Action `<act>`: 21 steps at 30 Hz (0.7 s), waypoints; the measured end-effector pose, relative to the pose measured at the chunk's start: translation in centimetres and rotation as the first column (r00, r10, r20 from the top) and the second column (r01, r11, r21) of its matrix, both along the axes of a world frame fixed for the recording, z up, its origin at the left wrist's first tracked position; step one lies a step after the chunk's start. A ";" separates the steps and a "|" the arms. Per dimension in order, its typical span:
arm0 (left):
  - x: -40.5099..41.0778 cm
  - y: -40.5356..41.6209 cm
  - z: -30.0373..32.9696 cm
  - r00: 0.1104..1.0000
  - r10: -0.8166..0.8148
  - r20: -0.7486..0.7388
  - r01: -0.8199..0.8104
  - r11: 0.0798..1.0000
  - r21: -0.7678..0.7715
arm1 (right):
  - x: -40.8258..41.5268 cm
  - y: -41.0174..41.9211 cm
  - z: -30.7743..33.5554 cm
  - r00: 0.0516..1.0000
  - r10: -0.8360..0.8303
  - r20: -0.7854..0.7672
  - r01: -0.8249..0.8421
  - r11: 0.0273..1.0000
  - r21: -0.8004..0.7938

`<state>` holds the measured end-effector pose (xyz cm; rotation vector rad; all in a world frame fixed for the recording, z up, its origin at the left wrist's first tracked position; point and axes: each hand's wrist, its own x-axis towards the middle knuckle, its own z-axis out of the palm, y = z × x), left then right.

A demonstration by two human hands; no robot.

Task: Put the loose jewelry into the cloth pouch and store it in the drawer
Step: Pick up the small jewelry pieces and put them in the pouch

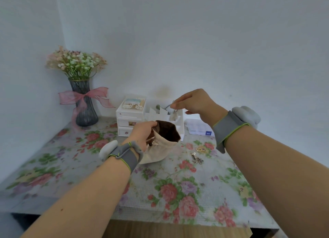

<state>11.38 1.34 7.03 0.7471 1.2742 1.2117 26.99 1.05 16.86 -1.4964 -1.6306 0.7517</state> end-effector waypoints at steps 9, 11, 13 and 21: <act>-1.8 -0.1 0.0 0.995 0.047 -0.083 -0.043 0.998 0.052 | -2.2 0.0 -3.1 0.978 0.097 0.183 -0.080 0.992 -0.100; -2.0 0.1 -0.2 0.994 0.050 -0.101 -0.043 0.996 0.072 | -1.9 0.3 -3.3 0.980 0.060 0.188 -0.044 0.995 -0.088; -2.1 0.2 -0.2 0.990 0.049 -0.132 -0.037 0.995 0.088 | -1.5 0.4 -3.6 0.975 0.027 0.223 -0.008 0.996 -0.088; -2.1 0.5 -0.2 0.951 -0.001 -0.309 0.060 0.982 0.181 | -1.6 0.5 -5.4 0.948 -0.021 0.316 0.076 0.984 -0.161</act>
